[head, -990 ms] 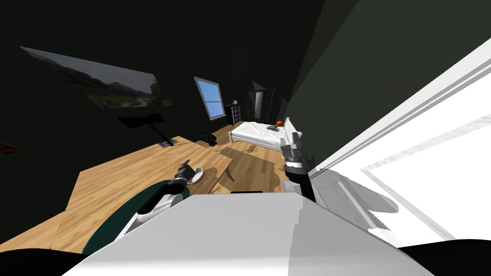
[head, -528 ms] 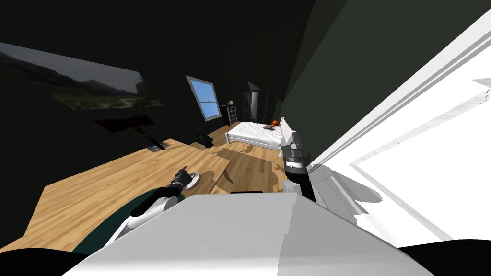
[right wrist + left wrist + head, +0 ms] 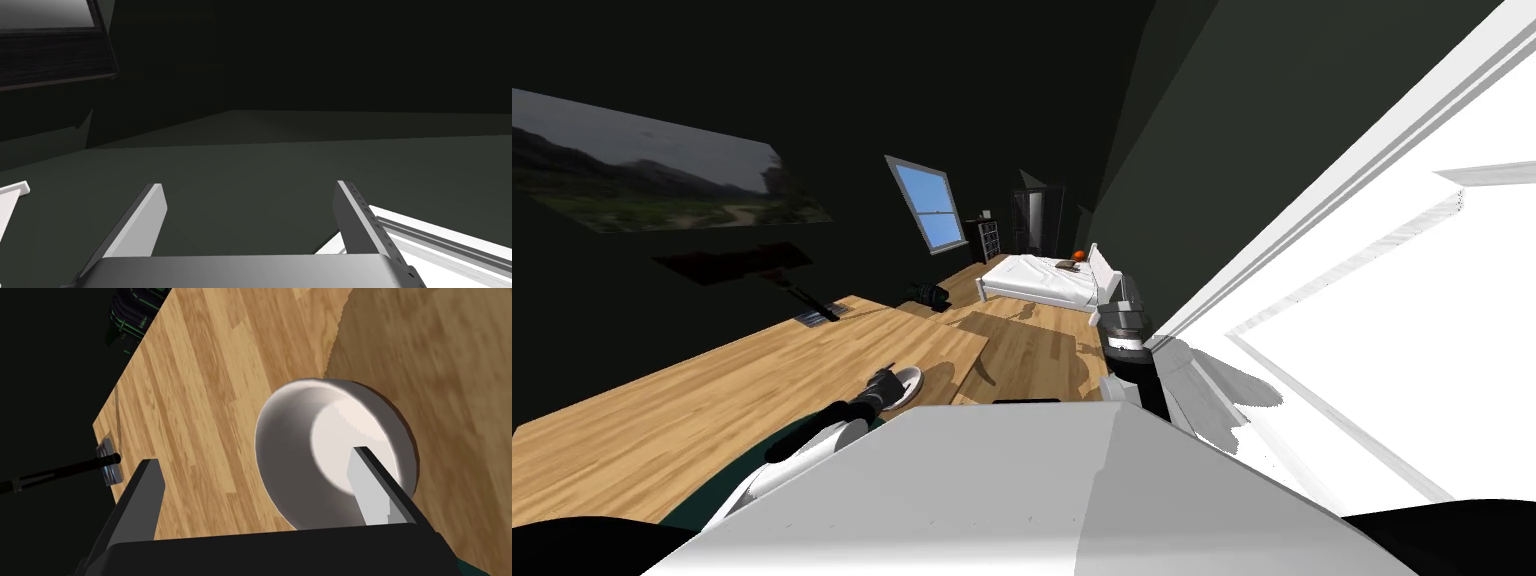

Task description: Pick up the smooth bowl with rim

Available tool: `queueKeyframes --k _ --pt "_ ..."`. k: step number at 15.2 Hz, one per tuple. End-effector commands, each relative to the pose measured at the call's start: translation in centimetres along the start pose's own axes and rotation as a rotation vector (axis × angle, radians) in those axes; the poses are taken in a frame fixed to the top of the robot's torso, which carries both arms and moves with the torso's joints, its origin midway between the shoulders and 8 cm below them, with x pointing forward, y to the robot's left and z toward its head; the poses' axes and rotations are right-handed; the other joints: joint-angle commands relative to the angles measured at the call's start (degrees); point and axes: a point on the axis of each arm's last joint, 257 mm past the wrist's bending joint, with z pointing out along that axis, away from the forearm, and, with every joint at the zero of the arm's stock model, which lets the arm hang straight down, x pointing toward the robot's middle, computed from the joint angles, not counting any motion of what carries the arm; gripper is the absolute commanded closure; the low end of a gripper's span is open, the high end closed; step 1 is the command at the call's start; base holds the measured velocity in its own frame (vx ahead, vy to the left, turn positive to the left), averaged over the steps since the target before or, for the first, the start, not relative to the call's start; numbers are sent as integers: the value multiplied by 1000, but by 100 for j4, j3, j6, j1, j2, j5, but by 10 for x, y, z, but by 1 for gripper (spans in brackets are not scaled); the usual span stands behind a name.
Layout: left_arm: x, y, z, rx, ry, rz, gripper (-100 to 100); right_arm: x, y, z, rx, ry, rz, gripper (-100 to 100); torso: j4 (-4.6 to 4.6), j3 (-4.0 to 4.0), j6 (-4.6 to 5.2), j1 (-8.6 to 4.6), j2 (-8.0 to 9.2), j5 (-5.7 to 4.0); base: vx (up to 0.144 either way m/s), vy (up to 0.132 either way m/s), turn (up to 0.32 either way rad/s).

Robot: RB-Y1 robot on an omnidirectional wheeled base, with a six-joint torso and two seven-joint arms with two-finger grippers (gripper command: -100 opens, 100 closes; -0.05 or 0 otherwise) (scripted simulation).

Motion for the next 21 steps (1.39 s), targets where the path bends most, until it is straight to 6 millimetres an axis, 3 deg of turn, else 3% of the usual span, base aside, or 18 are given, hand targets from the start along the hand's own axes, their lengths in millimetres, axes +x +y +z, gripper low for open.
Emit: queueKeyframes --k 1,2,3,6,7,9,10,12,13,15,21 --pt "-10 14 -2 -51 -24 -24 -100 0 0 0 0 0 0 0 0 0 0 0 0 0 20 21 -133" --pt "-11 17 -2 -61 -26 -24 -100 0 0 0 0 0 0 0 0 0 0 0 0 1 14 16 -62" --pt "-24 25 -5 -90 -48 -55 -100 0 0 0 0 0 0 0 0 0 -1 -2 1 0 20 17 -104" --pt "-26 33 -6 -121 -55 -56 -100 0 0 0 0 0 0 0 0 0 -1 -2 0 0 16 13 -70" --pt "-39 44 -10 -161 -79 -88 -100 0 0 0 0 0 0 0 0 1 -2 -5 2 -1 15 6 -125" --pt "-39 49 -10 -179 -83 -88 -100 0 0 0 0 0 0 0 0 0 0 -4 0 -1 17 14 -91" --pt "-51 59 -15 -218 -106 -120 -100 0 0 0 0 0 0 0 0 0 -2 -3 1 0 20 15 -127" --pt "-52 64 -16 -235 -109 -120 -100 0 0 0 0 0 0 0 0 0 0 -2 -1 0 18 18 -77" --pt "-63 74 -21 -271 -130 -152 -100 0 0 0 0 0 0 0 0 0 -2 -2 0 0 19 20 -97" --pt "-63 78 -23 -288 -134 -153 -100 0 0 0 0 0 0 0 0 0 0 0 -1 0 18 21 -92" --pt "-90 116 -45 -430 -198 -245 -100 0 0 0 0 0 0 0 0 -2 1 5 -3 1 22 28 -123"
